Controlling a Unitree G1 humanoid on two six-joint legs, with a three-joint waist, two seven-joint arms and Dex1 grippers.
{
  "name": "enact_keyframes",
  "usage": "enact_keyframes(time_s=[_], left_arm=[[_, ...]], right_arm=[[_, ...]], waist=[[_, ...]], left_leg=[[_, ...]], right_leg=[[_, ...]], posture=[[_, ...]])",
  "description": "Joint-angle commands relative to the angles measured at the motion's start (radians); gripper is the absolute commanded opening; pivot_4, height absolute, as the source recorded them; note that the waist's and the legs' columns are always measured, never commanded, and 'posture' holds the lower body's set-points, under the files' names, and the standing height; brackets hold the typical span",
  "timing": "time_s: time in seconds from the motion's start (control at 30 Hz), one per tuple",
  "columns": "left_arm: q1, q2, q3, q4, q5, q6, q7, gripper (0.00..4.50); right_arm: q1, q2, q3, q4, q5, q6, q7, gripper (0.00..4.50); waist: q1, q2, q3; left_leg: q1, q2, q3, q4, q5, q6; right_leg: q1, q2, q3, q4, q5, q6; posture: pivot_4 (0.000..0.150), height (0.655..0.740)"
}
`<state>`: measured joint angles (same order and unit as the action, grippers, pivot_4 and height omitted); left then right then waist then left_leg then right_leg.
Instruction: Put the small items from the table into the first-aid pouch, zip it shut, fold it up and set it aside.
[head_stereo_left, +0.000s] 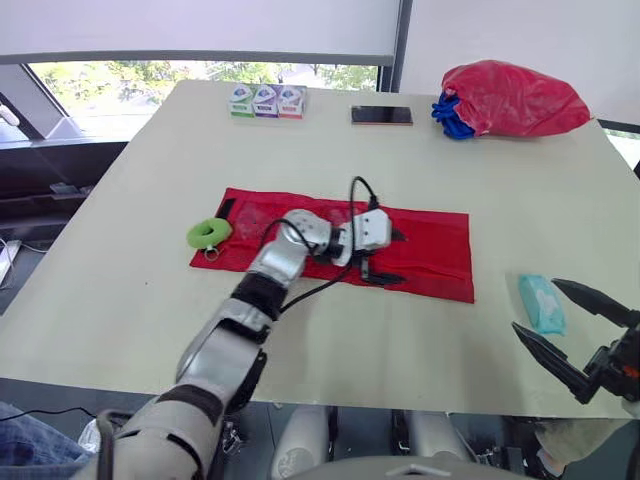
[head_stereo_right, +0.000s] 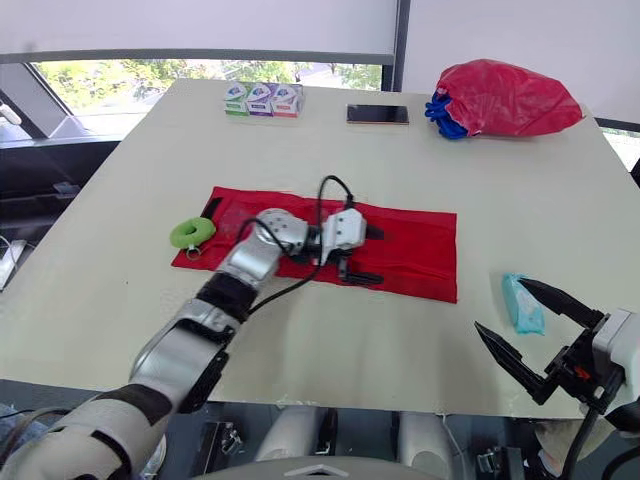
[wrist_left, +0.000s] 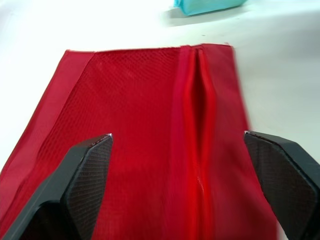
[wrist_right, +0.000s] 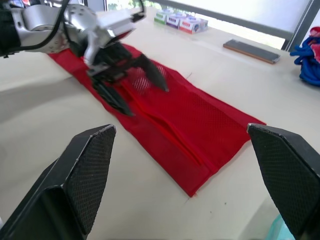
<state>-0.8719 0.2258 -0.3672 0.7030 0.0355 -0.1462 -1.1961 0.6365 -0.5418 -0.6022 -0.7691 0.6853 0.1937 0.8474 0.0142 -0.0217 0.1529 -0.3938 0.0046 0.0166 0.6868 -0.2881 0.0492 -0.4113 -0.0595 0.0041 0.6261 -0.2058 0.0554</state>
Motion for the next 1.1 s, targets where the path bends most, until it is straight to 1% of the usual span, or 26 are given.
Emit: enact_keyframes(time_s=[0.03,0.13,0.3,0.33,0.4,0.47,0.5,0.57,0.6,0.63,0.97,1.03,1.1], left_arm=[[-0.075,-0.036,-0.007,0.115,0.041,-0.089,0.048,4.44],[-0.124,-0.065,-0.002,0.206,0.066,-0.111,0.081,4.44],[-0.164,-0.075,-0.022,0.305,0.123,-0.18,0.103,4.44],[-0.169,-0.079,-0.019,0.317,0.126,-0.188,0.103,4.22],[-0.176,-0.085,-0.012,0.333,0.125,-0.198,0.101,3.57],[-0.181,-0.09,-0.003,0.344,0.125,-0.204,0.102,2.46],[-0.183,-0.091,0.0,0.348,0.125,-0.206,0.101,2.08],[-0.184,-0.092,0.005,0.351,0.123,-0.209,0.099,1.14],[-0.184,-0.093,0.008,0.351,0.12,-0.21,0.096,0.33],[-0.183,-0.094,0.011,0.349,0.115,-0.209,0.09,0.03],[-0.178,-0.095,0.064,0.327,0.08,-0.181,0.07,0.03],[-0.177,-0.098,0.073,0.316,0.072,-0.178,0.061,0.03],[-0.174,-0.1,0.079,0.3,0.062,-0.181,0.054,0.03]], right_arm=[[0.016,0.008,-0.023,-0.043,0.001,-0.024,-0.015,4.5],[0.028,0.012,-0.024,-0.053,-0.004,-0.03,-0.024,4.5],[0.048,0.023,-0.028,-0.063,-0.017,-0.042,-0.035,4.5],[0.051,0.024,-0.027,-0.064,-0.02,-0.044,-0.037,4.5],[0.053,0.025,-0.023,-0.064,-0.024,-0.048,-0.041,4.5],[0.054,0.025,-0.021,-0.063,-0.027,-0.052,-0.042,4.5],[0.055,0.025,-0.021,-0.063,-0.028,-0.053,-0.043,4.5],[0.055,0.024,-0.019,-0.063,-0.027,-0.054,-0.042,4.5],[0.054,0.023,-0.019,-0.062,-0.026,-0.054,-0.041,4.5],[0.052,0.021,-0.018,-0.061,-0.025,-0.054,-0.04,4.5],[0.048,0.023,-0.03,-0.022,-0.025,-0.063,-0.039,4.5],[0.037,0.028,-0.023,0.0,-0.048,-0.052,-0.071,4.5],[0.032,0.03,-0.008,0.029,-0.099,-0.005,-0.138,4.5]], waist=[[-0.001,0.0,0.0],[0.0,0.0,0.0],[0.001,0.0,0.0],[0.001,0.0,0.0],[0.001,0.0,0.0],[0.001,0.0,0.0],[0.001,0.0,0.0],[0.001,0.0,0.0],[0.001,0.0,0.0],[0.001,0.0,0.0],[0.001,0.0,0.0],[0.001,0.0,0.0],[0.001,0.0,0.0]], left_leg=[[0.0,0.0,0.0,0.0,0.0,0.0],[0.0,0.001,-0.001,0.0,0.0,0.0],[0.0,0.001,0.0,0.0,0.0,0.0],[0.0,0.001,-0.001,0.0,0.0,0.0],[0.0,0.001,0.0,0.0,0.0,0.0],[0.0,0.001,0.0,0.0,0.0,0.0],[0.0,0.001,0.0,0.0,0.0,0.0],[0.0,0.001,-0.001,0.0,0.0,0.0],[0.0,0.001,0.0,0.0,0.0,0.0],[0.0,0.001,0.0,0.0,0.0,0.0],[0.0,0.001,0.0,0.0,0.0,0.0],[0.0,0.001,0.0,0.0,0.0,0.0],[0.0,0.001,0.0,0.0,0.0,0.0]], right_leg=[[0.0,0.001,0.001,0.0,0.0,0.0],[0.0,0.002,0.001,0.0,0.0,0.0],[0.0,0.002,0.002,0.0,0.0,0.0],[0.0,0.002,0.002,0.0,0.0,0.0],[0.0,0.002,0.003,0.0,0.0,0.0],[0.0,0.002,0.003,0.0,0.0,0.0],[0.0,0.003,0.003,0.0,0.0,0.0],[0.0,0.003,0.004,0.0,0.0,0.0],[0.0,0.003,0.004,0.0,0.0,0.0],[0.0,0.003,0.004,0.0,0.0,0.0],[0.0,0.005,0.006,0.0,0.0,0.0],[0.0,0.005,0.007,0.0,0.0,0.0],[0.0,0.005,0.007,0.0,0.0,0.0]], posture=[[0.15,0.74],[0.15,0.74],[0.15,0.74],[0.15,0.74],[0.15,0.74],[0.15,0.74],[0.15,0.74],[0.15,0.74],[0.15,0.74],[0.15,0.74],[0.15,0.74],[0.15,0.74],[0.15,0.74]])
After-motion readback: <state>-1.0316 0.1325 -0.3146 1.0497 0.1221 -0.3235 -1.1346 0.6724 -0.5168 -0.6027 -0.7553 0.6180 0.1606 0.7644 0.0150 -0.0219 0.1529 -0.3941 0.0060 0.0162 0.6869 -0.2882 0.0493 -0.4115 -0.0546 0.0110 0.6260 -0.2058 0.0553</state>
